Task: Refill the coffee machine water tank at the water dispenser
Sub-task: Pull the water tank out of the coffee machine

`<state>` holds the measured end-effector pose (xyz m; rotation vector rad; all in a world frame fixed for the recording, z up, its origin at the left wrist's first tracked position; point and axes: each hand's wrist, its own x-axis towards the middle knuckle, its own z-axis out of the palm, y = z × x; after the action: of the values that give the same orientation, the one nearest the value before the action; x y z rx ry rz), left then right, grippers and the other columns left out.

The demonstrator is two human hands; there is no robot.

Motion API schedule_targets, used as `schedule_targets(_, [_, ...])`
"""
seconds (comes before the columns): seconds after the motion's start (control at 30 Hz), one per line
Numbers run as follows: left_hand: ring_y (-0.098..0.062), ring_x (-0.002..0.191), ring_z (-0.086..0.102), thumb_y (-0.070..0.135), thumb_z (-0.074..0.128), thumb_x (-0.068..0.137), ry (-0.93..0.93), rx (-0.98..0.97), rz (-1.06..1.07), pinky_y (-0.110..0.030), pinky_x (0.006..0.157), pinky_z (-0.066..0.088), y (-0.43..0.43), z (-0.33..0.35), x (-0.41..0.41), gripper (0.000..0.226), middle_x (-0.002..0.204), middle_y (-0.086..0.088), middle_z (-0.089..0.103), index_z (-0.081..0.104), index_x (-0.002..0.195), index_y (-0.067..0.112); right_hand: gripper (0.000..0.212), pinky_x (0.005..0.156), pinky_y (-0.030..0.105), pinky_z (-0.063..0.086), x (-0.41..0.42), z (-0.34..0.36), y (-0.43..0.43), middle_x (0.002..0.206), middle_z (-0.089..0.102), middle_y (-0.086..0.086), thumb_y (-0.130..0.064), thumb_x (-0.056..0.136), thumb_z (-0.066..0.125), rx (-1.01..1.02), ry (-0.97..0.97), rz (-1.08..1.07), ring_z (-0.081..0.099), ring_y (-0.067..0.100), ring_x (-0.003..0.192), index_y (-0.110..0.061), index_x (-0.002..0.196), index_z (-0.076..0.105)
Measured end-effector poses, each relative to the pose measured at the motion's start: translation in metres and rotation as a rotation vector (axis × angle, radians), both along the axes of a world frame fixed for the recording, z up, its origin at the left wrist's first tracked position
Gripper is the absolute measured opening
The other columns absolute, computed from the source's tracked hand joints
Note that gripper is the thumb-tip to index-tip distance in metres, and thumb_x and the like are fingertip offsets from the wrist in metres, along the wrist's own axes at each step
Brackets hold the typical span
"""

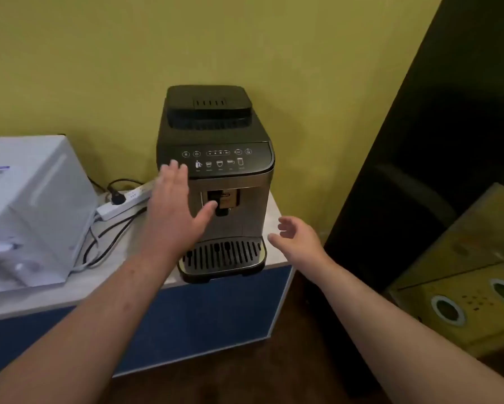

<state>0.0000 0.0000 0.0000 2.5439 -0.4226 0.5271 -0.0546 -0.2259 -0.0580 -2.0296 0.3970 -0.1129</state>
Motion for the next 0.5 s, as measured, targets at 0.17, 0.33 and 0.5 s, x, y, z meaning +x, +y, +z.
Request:
schedule_targets(0.17, [-0.027,0.152,-0.004,0.062,0.055,0.085,0.026,-0.069,0.156,-0.043,0.123,0.006,-0.005,0.002,0.055,0.104,0.165,-0.016,0.002,0.005,0.155,0.003,0.078,0.09,0.026,0.042,0.062,-0.001,0.007,0.144,0.045,0.003,-0.031,0.083,0.072,0.068,-0.028,-0.061,0.046,0.02,0.129,-0.016,0.148,0.031])
schedule_targets(0.33, [-0.028,0.152,-0.002,0.064,0.058,0.082,0.014,-0.059,0.152,-0.04,0.122,0.004,-0.007,-0.006,0.07,0.108,0.165,-0.017,0.003,0.007,0.154,0.001,0.05,0.075,0.016,0.044,0.097,-0.01,0.01,0.112,0.061,-0.006,-0.033,0.075,0.078,0.093,-0.093,-0.095,0.057,0.014,0.107,-0.025,0.114,0.051])
schedule_targets(0.5, [-0.029,0.152,0.0,0.064,0.059,0.081,-0.024,-0.091,0.151,-0.039,0.122,0.003,-0.009,-0.013,0.072,0.109,0.164,-0.017,0.005,0.008,0.154,0.0,0.065,0.077,0.022,0.049,0.118,-0.02,0.011,0.105,0.065,-0.008,-0.036,0.06,0.088,0.1,-0.131,-0.121,0.061,0.006,0.095,-0.025,0.113,0.053])
